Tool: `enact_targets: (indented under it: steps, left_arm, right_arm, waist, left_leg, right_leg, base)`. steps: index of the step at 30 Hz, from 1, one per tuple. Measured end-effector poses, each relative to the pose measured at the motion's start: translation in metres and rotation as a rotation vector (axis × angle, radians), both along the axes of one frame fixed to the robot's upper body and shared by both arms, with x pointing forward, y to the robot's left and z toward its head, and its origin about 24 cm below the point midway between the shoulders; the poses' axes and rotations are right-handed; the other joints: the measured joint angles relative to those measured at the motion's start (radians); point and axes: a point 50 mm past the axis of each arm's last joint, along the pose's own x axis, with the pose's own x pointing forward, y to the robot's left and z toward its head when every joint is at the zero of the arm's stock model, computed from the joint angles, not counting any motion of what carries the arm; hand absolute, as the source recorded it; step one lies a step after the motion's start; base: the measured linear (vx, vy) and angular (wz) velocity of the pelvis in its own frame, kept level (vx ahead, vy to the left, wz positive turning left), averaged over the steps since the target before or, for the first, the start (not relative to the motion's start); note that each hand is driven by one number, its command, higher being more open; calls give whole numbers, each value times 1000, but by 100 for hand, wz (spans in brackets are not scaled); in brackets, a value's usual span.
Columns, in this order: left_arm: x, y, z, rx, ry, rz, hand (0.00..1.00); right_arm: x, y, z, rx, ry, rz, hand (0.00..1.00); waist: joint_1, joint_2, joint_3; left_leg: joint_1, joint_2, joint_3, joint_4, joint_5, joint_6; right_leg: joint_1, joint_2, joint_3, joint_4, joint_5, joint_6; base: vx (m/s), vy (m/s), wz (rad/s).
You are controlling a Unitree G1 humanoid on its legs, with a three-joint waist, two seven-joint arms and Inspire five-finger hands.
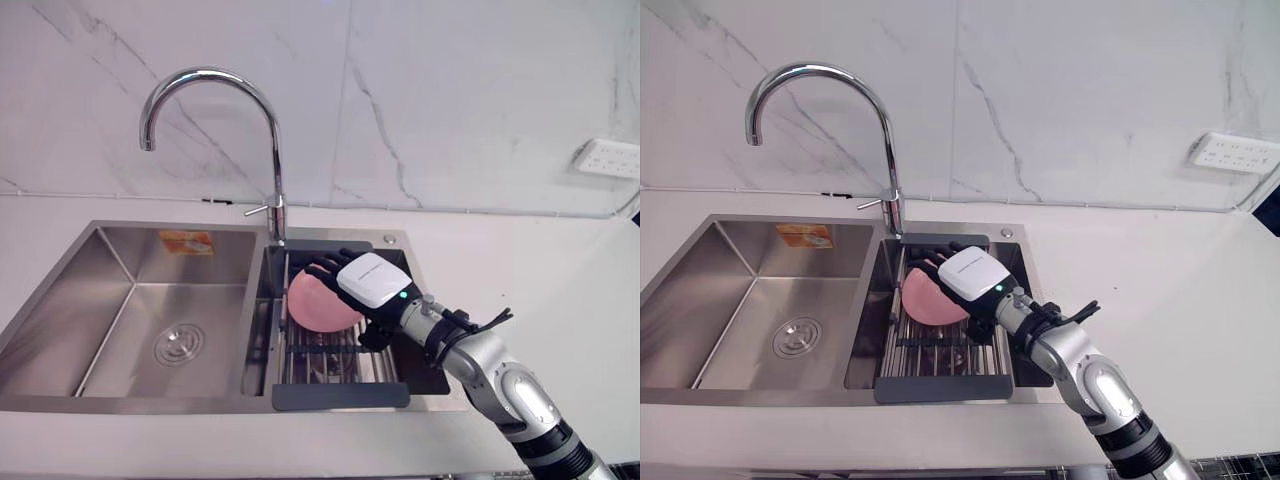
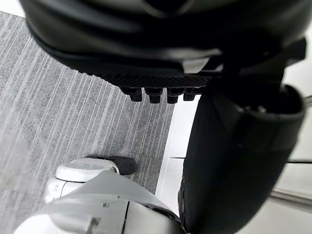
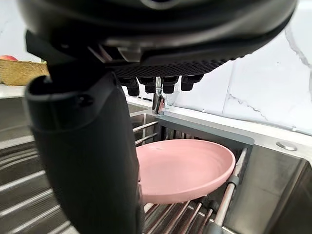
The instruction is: Walk over to the sink, pick up the cup, carry it to the dishwasher, place the cup inside the dishwasher, then close the dishwasher door
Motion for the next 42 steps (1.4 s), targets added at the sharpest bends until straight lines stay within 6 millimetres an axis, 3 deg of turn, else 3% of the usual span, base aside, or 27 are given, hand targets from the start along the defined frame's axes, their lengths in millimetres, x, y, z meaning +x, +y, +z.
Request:
enact_targets:
  steps: [5, 35, 36, 42]
  left_arm:
    - [11, -2, 2, -20, 45, -42, 100]
    - [30, -15, 3, -75, 24, -85, 100]
    - [30, -15, 3, -75, 24, -85, 100]
    - [29, -15, 2, -72, 24, -84, 100]
  right_arm:
    - [-2, 3, -6, -67, -24, -5, 100]
    - [11, 9, -64, -116, 88, -162, 100]
    - [11, 10, -66, -120, 78, -166, 0]
    - [11, 13, -69, -110, 35, -160, 0]
  waist:
    - [0, 7, 5]
    - [-1, 29, 17]
    - [-1, 29, 17]
    - [-5, 29, 18]
  left_leg:
    - [-4, 0, -1, 4, 0, 0]
    - [-10, 0, -12, 7, 0, -1]
    - [-10, 0, -13, 6, 0, -1]
    - [-9, 0, -16, 6, 0, -2]
  right_leg:
    - [1, 0, 0, 0, 3, -2]
    - [1, -3, -12, 0, 2, -1]
    - [1, -4, -13, 0, 1, -1]
    - [3, -4, -15, 0, 1, 0]
  base:
    - [0, 0, 0]
    - [0, 0, 0]
    - [0, 0, 4]
    - [0, 0, 1]
